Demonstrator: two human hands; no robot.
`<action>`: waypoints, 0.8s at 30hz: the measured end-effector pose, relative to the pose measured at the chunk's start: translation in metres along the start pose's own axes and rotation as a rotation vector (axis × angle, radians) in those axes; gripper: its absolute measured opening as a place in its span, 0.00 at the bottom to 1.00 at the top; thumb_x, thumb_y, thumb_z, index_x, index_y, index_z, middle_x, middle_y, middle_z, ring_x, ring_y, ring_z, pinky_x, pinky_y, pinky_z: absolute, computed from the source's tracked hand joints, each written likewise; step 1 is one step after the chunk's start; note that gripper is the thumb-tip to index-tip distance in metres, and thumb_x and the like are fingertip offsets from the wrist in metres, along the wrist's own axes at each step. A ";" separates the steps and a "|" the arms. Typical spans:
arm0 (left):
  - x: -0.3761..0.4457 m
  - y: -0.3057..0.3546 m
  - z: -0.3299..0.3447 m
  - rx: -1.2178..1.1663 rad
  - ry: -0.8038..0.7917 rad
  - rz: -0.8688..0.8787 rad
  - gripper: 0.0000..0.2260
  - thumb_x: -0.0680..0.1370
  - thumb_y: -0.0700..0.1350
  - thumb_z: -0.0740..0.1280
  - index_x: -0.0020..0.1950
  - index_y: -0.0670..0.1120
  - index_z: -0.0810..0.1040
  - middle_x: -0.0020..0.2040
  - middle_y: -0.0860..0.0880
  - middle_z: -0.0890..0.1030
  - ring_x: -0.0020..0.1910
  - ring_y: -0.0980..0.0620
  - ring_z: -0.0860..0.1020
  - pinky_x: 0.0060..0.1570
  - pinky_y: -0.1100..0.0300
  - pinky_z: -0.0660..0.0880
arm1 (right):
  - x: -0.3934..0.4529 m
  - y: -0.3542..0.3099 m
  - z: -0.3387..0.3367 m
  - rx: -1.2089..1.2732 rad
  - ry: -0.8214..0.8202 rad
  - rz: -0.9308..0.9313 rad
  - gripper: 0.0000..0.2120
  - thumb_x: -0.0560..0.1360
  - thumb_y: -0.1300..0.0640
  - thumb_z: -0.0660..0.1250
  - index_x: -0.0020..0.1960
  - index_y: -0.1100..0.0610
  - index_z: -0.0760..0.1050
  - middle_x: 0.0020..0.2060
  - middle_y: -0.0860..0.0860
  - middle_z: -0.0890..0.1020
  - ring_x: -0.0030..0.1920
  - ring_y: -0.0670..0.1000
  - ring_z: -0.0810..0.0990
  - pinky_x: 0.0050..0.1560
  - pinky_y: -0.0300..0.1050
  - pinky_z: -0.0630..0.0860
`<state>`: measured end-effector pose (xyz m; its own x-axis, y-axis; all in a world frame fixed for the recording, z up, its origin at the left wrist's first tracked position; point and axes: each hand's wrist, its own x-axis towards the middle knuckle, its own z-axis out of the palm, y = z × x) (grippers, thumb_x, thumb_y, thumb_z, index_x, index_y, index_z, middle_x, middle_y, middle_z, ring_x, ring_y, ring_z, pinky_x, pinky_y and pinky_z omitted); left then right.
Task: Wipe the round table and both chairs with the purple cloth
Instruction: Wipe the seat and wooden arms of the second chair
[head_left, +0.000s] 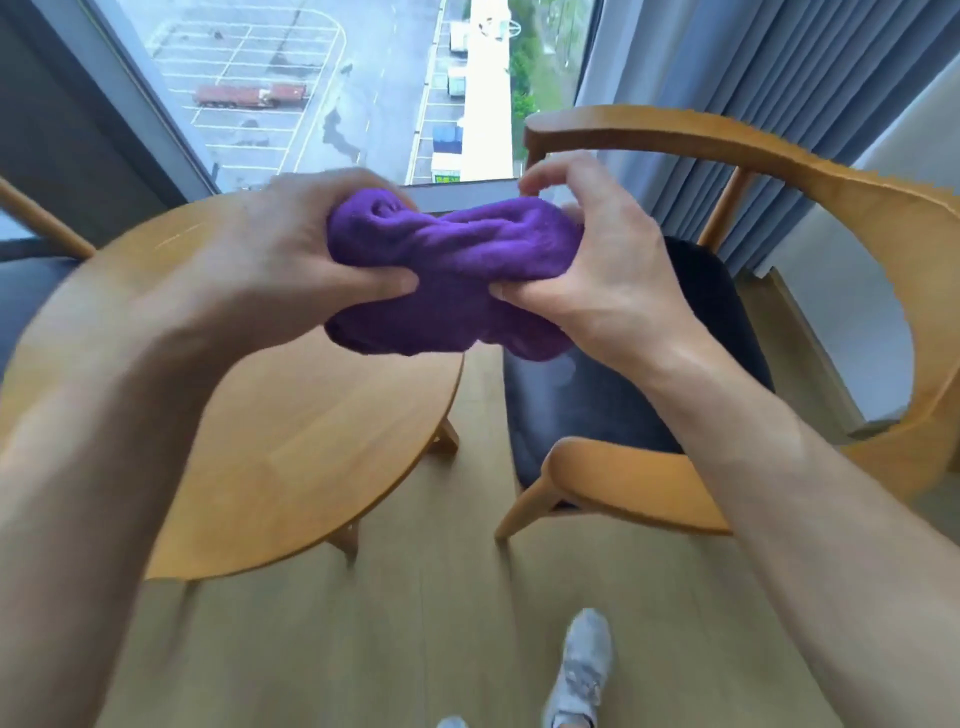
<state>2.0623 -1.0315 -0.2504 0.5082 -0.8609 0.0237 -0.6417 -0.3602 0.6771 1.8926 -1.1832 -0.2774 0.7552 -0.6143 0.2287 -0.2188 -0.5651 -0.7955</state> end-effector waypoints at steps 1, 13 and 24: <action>-0.016 -0.001 -0.010 0.029 0.016 -0.005 0.15 0.70 0.44 0.78 0.53 0.57 0.80 0.43 0.55 0.82 0.41 0.59 0.79 0.37 0.62 0.74 | -0.010 -0.013 0.006 -0.010 -0.007 -0.003 0.26 0.67 0.50 0.79 0.61 0.51 0.73 0.49 0.44 0.80 0.46 0.38 0.80 0.42 0.27 0.76; -0.168 -0.024 0.046 -0.078 -0.294 -0.093 0.10 0.70 0.37 0.72 0.36 0.43 0.70 0.40 0.53 0.84 0.36 0.55 0.78 0.34 0.63 0.72 | -0.202 0.001 0.051 -0.041 -0.334 0.270 0.14 0.68 0.48 0.75 0.42 0.48 0.70 0.34 0.43 0.78 0.37 0.45 0.77 0.36 0.39 0.73; -0.226 0.010 0.141 0.076 -0.163 -0.017 0.10 0.77 0.39 0.66 0.44 0.53 0.82 0.36 0.64 0.78 0.41 0.70 0.76 0.39 0.75 0.67 | -0.289 0.093 -0.008 -0.037 -0.797 0.467 0.04 0.74 0.52 0.72 0.43 0.51 0.79 0.43 0.49 0.83 0.43 0.48 0.81 0.46 0.48 0.78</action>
<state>1.8600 -0.8918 -0.3527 0.4238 -0.8989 -0.1108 -0.6782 -0.3960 0.6190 1.6489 -1.0631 -0.4128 0.7843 -0.2311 -0.5757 -0.6174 -0.3811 -0.6881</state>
